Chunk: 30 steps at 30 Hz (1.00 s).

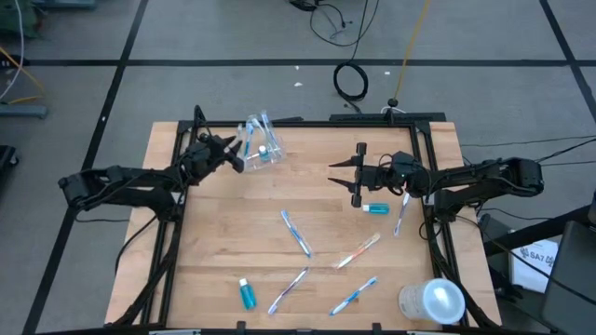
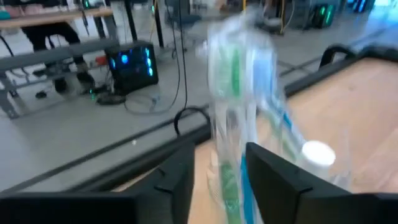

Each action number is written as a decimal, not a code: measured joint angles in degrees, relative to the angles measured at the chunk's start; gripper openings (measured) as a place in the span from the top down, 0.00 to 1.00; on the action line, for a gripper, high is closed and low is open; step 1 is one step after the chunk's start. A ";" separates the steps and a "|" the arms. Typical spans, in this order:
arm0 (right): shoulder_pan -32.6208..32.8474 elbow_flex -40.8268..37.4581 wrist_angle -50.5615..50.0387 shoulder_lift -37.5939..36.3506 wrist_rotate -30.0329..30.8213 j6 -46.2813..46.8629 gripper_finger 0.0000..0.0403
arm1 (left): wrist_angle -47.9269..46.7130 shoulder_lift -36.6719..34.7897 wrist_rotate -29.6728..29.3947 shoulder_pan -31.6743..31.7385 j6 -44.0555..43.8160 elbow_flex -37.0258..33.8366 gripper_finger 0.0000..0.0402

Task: Pick & Place toothbrushing station
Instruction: Put the green toothbrush into the transparent organizer, then put the bottom small blue bottle into the transparent organizer

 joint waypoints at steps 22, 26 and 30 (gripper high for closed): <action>-1.18 -0.02 -1.57 0.00 -0.02 4.05 0.61 | -10.58 -7.00 31.24 -23.15 0.10 4.58 0.57; -1.18 -0.02 -1.55 0.00 -0.02 4.05 0.61 | -20.04 -4.59 32.16 -31.69 1.69 6.65 0.58; -1.18 -0.02 -1.55 0.00 -0.02 4.05 0.61 | -21.00 -1.10 35.80 -39.97 0.10 6.69 0.58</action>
